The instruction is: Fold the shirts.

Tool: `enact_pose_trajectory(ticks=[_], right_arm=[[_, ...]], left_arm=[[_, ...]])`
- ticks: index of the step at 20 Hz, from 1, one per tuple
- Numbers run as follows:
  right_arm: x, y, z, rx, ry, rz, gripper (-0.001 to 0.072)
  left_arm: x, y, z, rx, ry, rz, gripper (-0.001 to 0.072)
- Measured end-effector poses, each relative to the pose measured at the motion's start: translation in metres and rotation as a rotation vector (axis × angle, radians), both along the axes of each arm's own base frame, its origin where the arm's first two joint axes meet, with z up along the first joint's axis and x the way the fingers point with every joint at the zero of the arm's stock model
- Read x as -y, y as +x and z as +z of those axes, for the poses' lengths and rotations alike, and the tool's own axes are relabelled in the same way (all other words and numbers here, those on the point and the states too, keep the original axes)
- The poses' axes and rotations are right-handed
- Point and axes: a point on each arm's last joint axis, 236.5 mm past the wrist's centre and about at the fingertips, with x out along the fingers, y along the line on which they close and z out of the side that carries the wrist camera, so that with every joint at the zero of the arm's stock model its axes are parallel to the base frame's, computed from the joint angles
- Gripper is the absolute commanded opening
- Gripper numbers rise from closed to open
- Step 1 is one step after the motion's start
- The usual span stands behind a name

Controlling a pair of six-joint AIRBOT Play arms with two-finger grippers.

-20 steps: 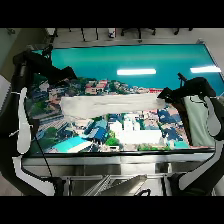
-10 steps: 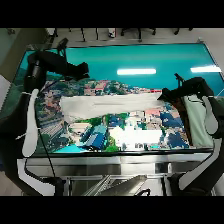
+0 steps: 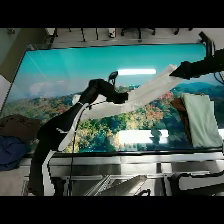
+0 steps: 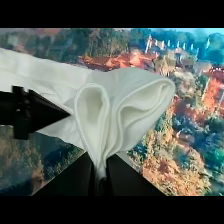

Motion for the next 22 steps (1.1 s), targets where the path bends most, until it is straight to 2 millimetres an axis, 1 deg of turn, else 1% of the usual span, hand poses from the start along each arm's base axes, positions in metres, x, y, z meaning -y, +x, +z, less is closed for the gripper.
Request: enact_pose_trajectory(ticks=[3, 5, 6, 7, 8, 9, 10, 11, 12, 13, 14, 15, 16, 17, 18, 20, 21, 22], right_arm=[[-0.004, -0.014, 0.027, 0.045, -0.017, 0.019, 0.0022], [-0.006, -0.019, 0.034, 0.051, -0.021, 0.027, 0.0022], [-0.007, -0.021, 0.036, 0.053, -0.022, 0.029, 0.0022], [-0.007, -0.023, 0.037, 0.054, -0.023, 0.031, 0.0022], [-0.008, -0.024, 0.038, 0.051, -0.022, 0.032, 0.0022], [-0.008, -0.025, 0.039, 0.046, -0.020, 0.030, 0.0022], [-0.009, -0.026, 0.039, 0.042, -0.016, 0.028, 0.0022], [-0.012, -0.027, 0.041, 0.040, -0.005, 0.029, 0.0022], [-0.018, -0.027, 0.043, 0.038, 0.007, 0.035, 0.0022], [-0.029, -0.028, 0.046, 0.039, 0.028, 0.050, 0.0022], [-0.045, -0.027, 0.049, 0.044, 0.050, 0.068, 0.0022], [-0.066, -0.026, 0.052, 0.053, 0.070, 0.094, 0.0022], [-0.092, -0.024, 0.053, 0.061, 0.090, 0.118, 0.0023], [-0.120, -0.020, 0.052, 0.072, 0.110, 0.142, 0.0023], [-0.154, -0.018, 0.049, 0.078, 0.133, 0.175, 0.0023], [-0.230, -0.014, 0.034, 0.089, 0.182, 0.222, 0.0024], [-0.273, -0.015, 0.019, 0.081, 0.203, 0.243, 0.0024], [-0.314, -0.018, 0.000, 0.074, 0.218, 0.263, 0.0047]], left_arm=[[0.034, -0.017, -0.016, -0.019, -0.040, -0.018, 0.0022], [0.044, -0.024, -0.022, -0.027, -0.052, -0.024, 0.0022], [0.048, -0.025, -0.022, -0.029, -0.061, -0.022, 0.0022], [0.050, -0.025, -0.016, -0.033, -0.078, -0.016, 0.0022], [0.050, -0.023, -0.004, -0.033, -0.104, -0.005, 0.0022], [0.047, -0.018, 0.015, -0.027, -0.132, 0.006, 0.0022], [0.040, -0.013, 0.038, -0.013, -0.158, 0.012, 0.0022], [0.029, -0.008, 0.065, 0.011, -0.178, 0.009, 0.0022], [0.013, -0.002, 0.100, 0.045, -0.204, 0.009, 0.0022], [-0.007, 0.003, 0.141, 0.096, -0.229, 0.012, 0.0022], [-0.031, 0.007, 0.182, 0.154, -0.252, 0.021, 0.0022], [-0.058, 0.009, 0.226, 0.221, -0.274, 0.039, 0.0022], [-0.087, 0.007, 0.268, 0.295, -0.289, 0.060, 0.0022], [-0.118, 0.001, 0.312, 0.380, -0.303, 0.088, 0.0022], [-0.146, -0.008, 0.349, 0.457, -0.311, 0.113, 0.0022], [-0.199, -0.035, 0.411, 0.604, -0.301, 0.163, 0.0022], [-0.222, -0.051, 0.437, 0.674, -0.288, 0.187, 0.0022], [-0.240, -0.068, 0.456, 0.731, -0.269, 0.204, 0.0022]])
